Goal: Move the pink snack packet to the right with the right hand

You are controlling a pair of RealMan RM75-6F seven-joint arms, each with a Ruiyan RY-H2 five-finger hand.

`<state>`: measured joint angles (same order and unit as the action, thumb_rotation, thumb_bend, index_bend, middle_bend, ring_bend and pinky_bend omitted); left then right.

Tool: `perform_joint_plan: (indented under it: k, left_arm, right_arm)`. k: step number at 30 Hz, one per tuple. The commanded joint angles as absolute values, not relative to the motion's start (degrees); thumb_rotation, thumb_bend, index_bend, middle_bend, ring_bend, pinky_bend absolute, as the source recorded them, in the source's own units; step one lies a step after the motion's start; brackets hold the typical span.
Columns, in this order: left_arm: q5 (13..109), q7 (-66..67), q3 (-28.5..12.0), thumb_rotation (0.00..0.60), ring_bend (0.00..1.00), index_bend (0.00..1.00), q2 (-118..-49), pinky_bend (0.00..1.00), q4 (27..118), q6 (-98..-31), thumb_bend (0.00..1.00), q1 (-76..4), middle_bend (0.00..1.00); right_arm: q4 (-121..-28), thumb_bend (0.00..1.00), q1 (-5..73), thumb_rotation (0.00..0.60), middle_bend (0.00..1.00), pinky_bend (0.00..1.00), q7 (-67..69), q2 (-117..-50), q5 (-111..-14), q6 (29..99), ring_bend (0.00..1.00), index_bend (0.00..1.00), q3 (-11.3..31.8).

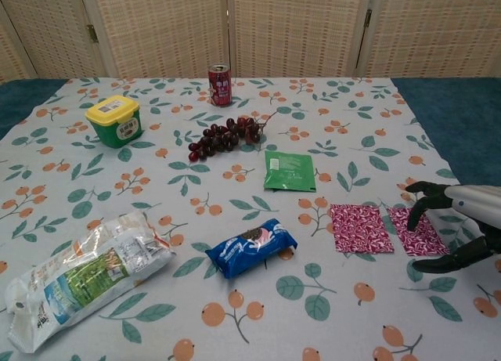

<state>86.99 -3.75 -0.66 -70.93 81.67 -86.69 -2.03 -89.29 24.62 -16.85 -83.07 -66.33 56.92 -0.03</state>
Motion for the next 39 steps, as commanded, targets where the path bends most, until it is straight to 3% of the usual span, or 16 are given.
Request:
perform_joint_plan:
  k: [1, 14, 26, 30, 39]
  left_arm:
    - [87.01, -3.71, -0.64, 0.600, 0.08, 0.19, -70.99, 0.00, 81.67, -86.61, 0.24, -2.08, 0.07]
    - [86.73, -4.29, -0.55, 0.600, 0.08, 0.19, -71.04, 0.00, 81.15, -86.60, 0.24, -1.86, 0.07]
    - [86.51, -4.95, -0.51, 0.600, 0.08, 0.19, -71.23, 0.00, 80.36, -86.84, 0.24, -1.44, 0.07]
    - [87.16, -4.72, -0.39, 0.600, 0.08, 0.19, -71.27, 0.00, 80.72, -86.98, 0.24, -1.62, 0.07]
    - [87.45, -4.53, -0.28, 0.600, 0.08, 0.19, -70.96, 0.00, 81.38, -86.97, 0.24, -1.68, 0.07]
  right_arm:
    - [-90.19, 0.16, 24.16, 0.310, 0.05, 0.00, -16.53, -82.38, -67.07, 57.64, 0.00, 0.32, -0.24]
    - [-89.66, 0.16, 26.97, 0.308, 0.05, 0.00, -17.45, -86.85, -68.36, 55.62, 0.00, 0.32, 1.67]
    - [-92.04, 0.16, 25.27, 0.310, 0.05, 0.00, -17.38, -85.22, -71.29, 57.95, 0.00, 0.32, -0.97]
    - [-89.73, 0.16, 24.27, 0.475, 0.04, 0.00, -17.19, -86.14, -72.89, 61.52, 0.00, 0.32, 0.00]
    - [-85.67, 0.16, 25.83, 0.478, 0.04, 0.00, -17.28, -89.24, -71.64, 60.18, 0.00, 0.32, 2.59]
